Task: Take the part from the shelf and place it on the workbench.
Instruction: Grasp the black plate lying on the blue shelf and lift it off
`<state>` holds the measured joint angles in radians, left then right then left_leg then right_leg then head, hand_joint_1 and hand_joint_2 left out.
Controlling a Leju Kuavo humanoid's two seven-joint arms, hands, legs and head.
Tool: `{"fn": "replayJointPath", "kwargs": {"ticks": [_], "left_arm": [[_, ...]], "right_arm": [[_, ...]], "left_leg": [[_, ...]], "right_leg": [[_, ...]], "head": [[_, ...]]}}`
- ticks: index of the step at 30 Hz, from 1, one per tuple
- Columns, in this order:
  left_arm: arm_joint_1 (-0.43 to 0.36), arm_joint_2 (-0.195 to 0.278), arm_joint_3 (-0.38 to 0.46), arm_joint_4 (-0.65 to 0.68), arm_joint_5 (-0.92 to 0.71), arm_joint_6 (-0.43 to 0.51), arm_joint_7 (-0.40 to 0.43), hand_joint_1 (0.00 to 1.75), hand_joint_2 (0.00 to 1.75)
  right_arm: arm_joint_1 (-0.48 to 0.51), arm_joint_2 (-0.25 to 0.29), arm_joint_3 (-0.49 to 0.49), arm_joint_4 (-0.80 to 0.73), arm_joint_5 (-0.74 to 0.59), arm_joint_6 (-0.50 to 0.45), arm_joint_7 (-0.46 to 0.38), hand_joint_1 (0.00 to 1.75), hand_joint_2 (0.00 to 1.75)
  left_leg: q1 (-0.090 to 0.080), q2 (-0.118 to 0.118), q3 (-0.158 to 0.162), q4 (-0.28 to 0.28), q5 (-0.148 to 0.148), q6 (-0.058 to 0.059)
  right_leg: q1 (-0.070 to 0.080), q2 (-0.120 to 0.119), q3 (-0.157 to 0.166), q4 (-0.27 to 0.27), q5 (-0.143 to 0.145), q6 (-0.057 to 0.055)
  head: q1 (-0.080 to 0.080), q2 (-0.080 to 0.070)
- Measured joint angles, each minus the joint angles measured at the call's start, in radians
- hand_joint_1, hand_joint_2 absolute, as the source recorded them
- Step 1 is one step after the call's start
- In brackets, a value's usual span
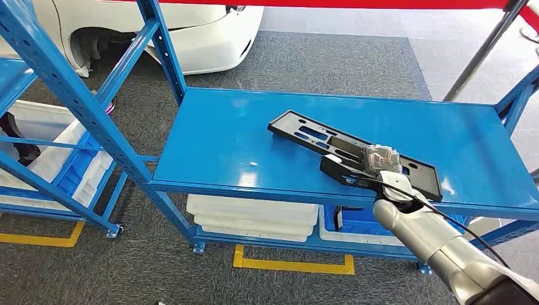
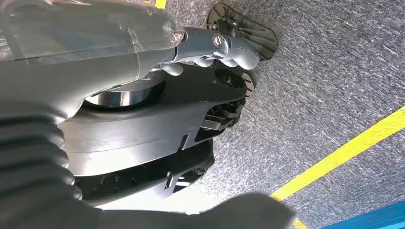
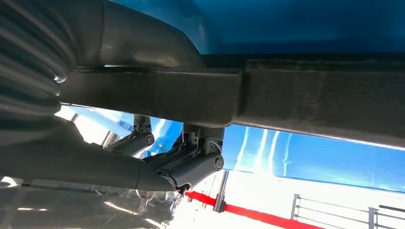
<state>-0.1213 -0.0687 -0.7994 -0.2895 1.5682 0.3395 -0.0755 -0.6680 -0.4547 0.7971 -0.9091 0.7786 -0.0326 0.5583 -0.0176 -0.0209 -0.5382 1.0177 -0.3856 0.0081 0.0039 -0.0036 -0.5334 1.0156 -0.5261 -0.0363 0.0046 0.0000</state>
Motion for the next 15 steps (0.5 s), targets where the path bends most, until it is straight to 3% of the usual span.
{"fn": "replayJointPath", "kwargs": {"ticks": [7, 15], "left_arm": [[0.001, 0.000, 0.002, 0.000, 0.001, 0.004, -0.015, 0.00, 0.00], [0.018, -0.009, 0.002, 0.000, 0.002, 0.083, -0.122, 0.00, 0.00]], "right_arm": [[0.008, 0.000, -0.013, 0.001, -0.030, 0.002, -0.007, 1.75, 1.75], [0.027, 0.000, -0.032, -0.012, -0.020, -0.056, -0.006, 1.75, 1.75]], "left_leg": [[0.000, 0.000, 0.000, 0.000, 0.000, 0.000], [0.000, 0.000, 0.000, 0.000, 0.000, 0.000]], "right_leg": [[0.000, 0.000, 0.000, 0.000, 0.000, 0.000], [0.000, 0.000, 0.000, 0.000, 0.000, 0.000]], "head": [[0.000, 0.000], [0.001, 0.000]]}}
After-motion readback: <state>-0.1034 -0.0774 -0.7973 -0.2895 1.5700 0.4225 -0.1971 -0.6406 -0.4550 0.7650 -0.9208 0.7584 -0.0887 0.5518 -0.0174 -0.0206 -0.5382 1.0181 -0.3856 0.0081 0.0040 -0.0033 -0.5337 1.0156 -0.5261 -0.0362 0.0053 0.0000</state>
